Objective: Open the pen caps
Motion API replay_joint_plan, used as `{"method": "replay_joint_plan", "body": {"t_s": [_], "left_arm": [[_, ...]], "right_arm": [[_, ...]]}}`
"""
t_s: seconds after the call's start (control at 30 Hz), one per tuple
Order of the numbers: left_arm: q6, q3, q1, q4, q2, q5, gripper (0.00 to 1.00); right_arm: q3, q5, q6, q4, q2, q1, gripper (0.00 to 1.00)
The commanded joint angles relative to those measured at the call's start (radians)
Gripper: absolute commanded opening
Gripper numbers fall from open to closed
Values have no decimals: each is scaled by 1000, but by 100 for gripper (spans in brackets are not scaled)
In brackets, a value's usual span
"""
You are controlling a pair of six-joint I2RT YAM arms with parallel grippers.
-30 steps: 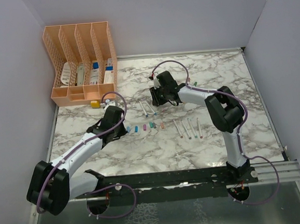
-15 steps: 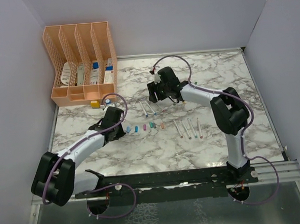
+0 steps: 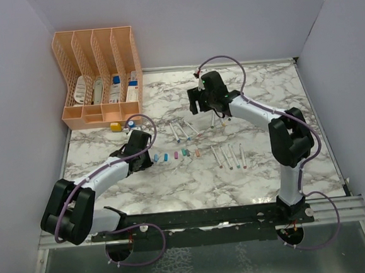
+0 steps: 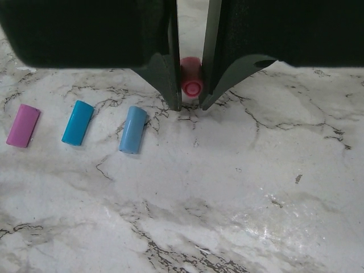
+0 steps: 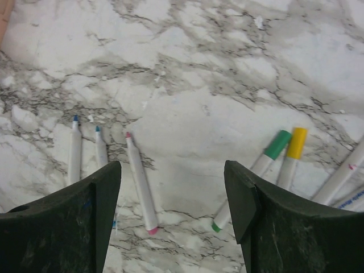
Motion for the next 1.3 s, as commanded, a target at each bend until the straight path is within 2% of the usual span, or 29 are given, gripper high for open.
{"method": "replay_joint_plan", "body": {"t_s": [0.0,0.3,0.53,0.83,1.27], "left_arm": [[11,-3,7,15,9,12,24],[7,16,9,-12,0,9,37],[10,88,10,-104,-108,-10,44],[2,172,9,-174,-238,-6,47],[-15,185,10,-169,-295,-12,47]], "right_arm": [[48,69,22,-102,-18,-68,73],[60,108,23,-178,15,-94,73],[31,68,38,-184,25,-94,72],[-1,49,53,-182,52,-94,69],[-34,15,61,-158,106,-94,63]]}}
